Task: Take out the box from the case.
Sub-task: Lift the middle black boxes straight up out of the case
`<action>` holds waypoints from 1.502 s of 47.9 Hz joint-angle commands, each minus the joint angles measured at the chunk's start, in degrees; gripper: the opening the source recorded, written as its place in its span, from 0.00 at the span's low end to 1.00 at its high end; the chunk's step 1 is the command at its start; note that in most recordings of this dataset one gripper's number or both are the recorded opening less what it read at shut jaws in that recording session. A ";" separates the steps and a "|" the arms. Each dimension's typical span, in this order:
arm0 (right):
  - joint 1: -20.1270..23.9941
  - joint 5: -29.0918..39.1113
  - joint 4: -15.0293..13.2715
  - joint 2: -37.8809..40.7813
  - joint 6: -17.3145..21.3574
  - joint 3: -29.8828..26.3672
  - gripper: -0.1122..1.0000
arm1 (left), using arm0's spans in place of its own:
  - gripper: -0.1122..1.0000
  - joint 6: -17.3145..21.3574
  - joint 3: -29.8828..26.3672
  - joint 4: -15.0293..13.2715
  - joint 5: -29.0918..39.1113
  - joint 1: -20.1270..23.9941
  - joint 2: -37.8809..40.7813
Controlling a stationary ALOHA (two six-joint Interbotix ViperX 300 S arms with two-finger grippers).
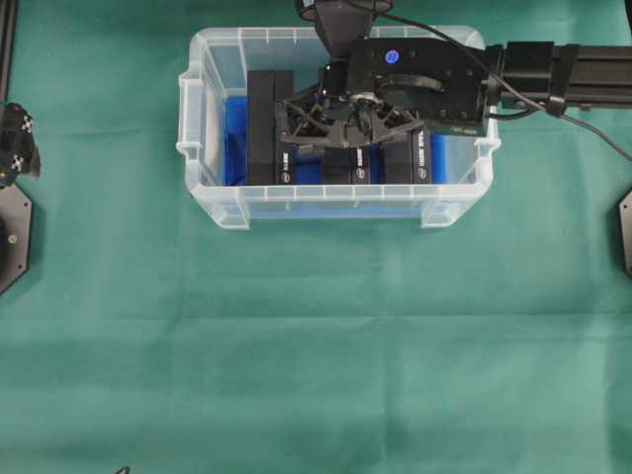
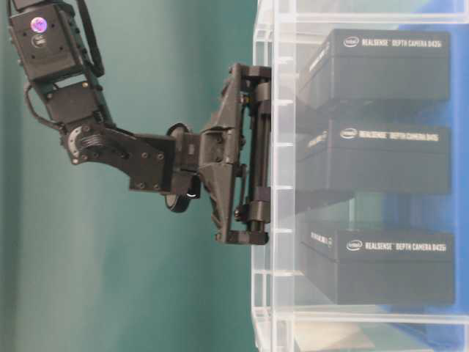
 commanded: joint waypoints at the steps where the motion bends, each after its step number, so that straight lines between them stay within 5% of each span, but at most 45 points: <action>1: -0.35 0.62 -0.18 -2.20 -0.18 -2.64 0.70 | 0.94 0.09 -0.62 0.09 -0.09 0.18 -0.09; 28: -1.14 12.92 -0.53 -6.24 -0.26 -13.10 0.70 | 0.94 0.09 -0.62 0.09 -0.09 0.18 -0.09; 72: 0.00 27.69 -6.94 -6.15 -1.67 -31.64 0.70 | 0.94 0.09 -0.62 0.09 -0.09 0.70 -0.09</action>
